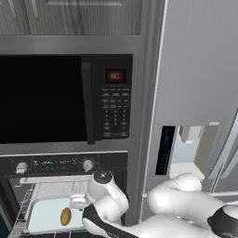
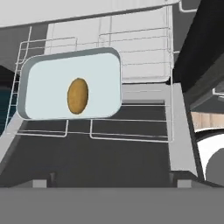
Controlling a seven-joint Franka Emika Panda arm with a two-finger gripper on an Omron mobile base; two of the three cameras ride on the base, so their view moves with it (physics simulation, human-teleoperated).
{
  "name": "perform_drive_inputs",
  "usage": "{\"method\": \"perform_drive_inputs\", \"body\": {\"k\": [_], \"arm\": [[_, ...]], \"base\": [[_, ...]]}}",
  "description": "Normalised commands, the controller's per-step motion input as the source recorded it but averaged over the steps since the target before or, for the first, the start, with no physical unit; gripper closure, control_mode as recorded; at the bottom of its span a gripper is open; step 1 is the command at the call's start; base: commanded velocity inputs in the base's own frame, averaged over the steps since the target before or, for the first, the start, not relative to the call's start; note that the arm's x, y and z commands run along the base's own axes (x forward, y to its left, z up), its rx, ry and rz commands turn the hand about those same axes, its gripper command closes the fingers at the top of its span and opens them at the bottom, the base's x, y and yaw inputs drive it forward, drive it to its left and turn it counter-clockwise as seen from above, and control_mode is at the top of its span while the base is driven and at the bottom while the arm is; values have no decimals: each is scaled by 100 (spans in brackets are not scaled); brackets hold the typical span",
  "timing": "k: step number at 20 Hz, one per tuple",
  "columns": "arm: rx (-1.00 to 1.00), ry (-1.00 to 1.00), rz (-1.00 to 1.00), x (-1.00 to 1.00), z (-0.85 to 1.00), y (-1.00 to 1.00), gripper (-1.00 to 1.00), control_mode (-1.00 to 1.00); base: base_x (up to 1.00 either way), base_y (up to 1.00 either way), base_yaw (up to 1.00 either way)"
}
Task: Place the potato on the bottom rack of the oven.
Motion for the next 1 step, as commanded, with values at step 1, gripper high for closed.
{"method": "perform_drive_inputs", "body": {"k": [1], "arm": [[0,-1,0,-15,31,0,-100,-100]], "base": [[0,0,0]]}}
